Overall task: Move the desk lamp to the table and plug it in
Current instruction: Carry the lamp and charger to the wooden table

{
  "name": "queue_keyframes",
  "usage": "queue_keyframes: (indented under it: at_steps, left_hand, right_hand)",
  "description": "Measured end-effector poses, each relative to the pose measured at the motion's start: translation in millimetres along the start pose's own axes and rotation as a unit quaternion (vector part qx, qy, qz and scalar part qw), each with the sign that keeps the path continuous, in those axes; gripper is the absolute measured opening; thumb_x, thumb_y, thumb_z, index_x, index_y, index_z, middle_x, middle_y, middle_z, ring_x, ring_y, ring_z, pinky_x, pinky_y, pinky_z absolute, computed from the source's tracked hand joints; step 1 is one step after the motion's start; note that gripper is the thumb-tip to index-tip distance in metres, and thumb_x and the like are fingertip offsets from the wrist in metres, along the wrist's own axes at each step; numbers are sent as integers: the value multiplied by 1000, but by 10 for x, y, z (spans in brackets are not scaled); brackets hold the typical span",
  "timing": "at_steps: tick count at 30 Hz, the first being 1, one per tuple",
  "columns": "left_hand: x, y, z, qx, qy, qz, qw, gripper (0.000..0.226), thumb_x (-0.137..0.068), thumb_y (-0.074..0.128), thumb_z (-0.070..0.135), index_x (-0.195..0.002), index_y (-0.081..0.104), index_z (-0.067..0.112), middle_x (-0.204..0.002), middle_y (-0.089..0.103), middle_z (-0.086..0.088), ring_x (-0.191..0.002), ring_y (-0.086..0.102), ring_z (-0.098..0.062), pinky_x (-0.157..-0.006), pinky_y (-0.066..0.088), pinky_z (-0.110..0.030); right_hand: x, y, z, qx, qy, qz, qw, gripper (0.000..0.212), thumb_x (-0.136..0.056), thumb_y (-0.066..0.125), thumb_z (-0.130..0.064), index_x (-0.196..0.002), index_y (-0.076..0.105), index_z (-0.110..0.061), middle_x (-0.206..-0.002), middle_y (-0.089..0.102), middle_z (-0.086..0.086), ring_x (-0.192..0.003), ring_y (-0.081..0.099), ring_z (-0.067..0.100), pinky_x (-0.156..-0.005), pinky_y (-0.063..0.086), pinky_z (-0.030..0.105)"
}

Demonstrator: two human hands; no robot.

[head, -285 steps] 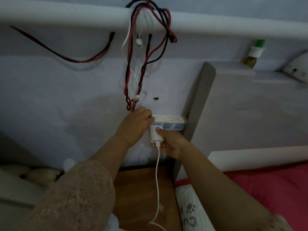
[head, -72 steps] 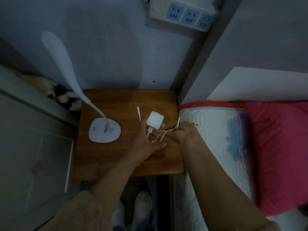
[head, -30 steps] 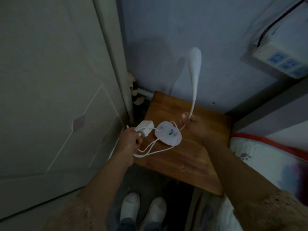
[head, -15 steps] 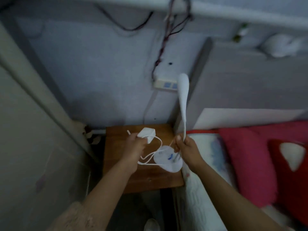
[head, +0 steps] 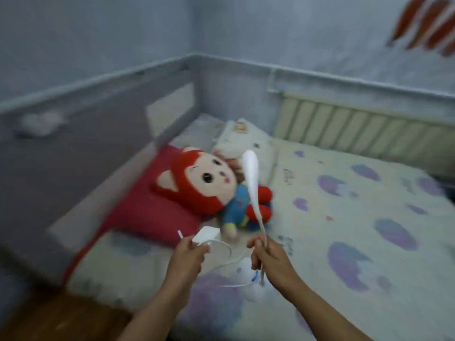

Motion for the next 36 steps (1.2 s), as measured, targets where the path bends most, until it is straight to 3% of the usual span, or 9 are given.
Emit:
queue_keyframes:
  at_steps: [5,9,14,19,22,26,30,34,36]
  left_hand:
    - [248,1990,220,-60,22,-175,982,5,-88,53,7,-85,55,9,-51,37,-1,-33,27,-6,-31,18,-10]
    - [866,3769,140,-100,38,-314,943,13,-86,55,8,-99,59,10,-54,42,-1,-39,30,-9,-30,21,-15]
    - [2099,5934,-218,-137,40,-456,879,18,-85,56,8,-104,59,8,-56,44,-3,-42,33,-10,-30,24,-14]
    - [3126,7403,-417,-165,45,-544,821,25,-86,54,10,-111,56,8,-63,48,-5,-48,37,-11,-34,29,-16]
    - [3725,8157,-533,-180,39,-588,788,28,-88,54,14,-116,54,11,-72,51,-6,-55,42,-13,-42,32,-22]
    - [4320,9035,-681,-199,43,-626,753,30,-89,55,16,-118,52,10,-86,57,-13,-62,49,-16,-51,43,-27]
    - [4684,9912,-837,-209,42,-651,728,26,-89,55,17,-115,55,14,-117,60,-24,-88,60,-33,-66,52,-34]
    - [5014,11004,-898,-184,55,-679,708,26,-88,56,13,-114,57,10,-86,62,-8,-68,53,-16,-58,43,-28]
    - [5180,11524,-873,-182,59,-684,704,23,-88,56,14,-112,56,14,-85,62,-4,-69,54,-16,-65,46,-32]
  right_hand:
    - [803,-1840,324,22,44,176,983,26,-101,36,-19,-92,59,-13,-58,53,1,-56,49,15,-54,41,22]
    - [1758,-3280,696,7,78,325,942,27,-101,36,-15,-87,59,-11,-54,49,2,-50,46,9,-54,38,12]
    - [3139,-4903,1330,0,118,475,872,28,-100,36,-8,-79,55,-8,-54,43,4,-50,42,8,-56,38,18]
    - [4130,-5982,1652,1,158,560,813,24,-100,38,-8,-83,54,-3,-54,47,-3,-51,43,7,-56,40,23]
    - [4683,-6585,1820,14,188,599,778,29,-99,40,-16,-80,55,-1,-61,47,5,-58,46,14,-60,42,28]
    - [5188,-7275,2096,8,201,644,738,28,-99,40,-18,-81,56,-6,-59,47,0,-55,46,10,-56,43,22]
    - [5464,-8019,2406,-2,203,666,718,29,-99,40,-19,-76,57,-15,-60,46,2,-53,45,8,-52,41,20]
    - [5651,-9021,2669,12,196,682,705,30,-99,39,-19,-76,56,-14,-61,45,4,-52,41,10,-51,38,22]
    - [5730,-9500,2745,14,196,684,703,30,-100,38,-21,-76,56,-14,-61,45,5,-53,41,12,-51,38,23]
Point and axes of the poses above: each hand's wrist, its own x-axis away from the middle knuckle, its own y-axis out of the palm, z = x × y, the point moved 5 cm from there along -x, towards the middle knuckle
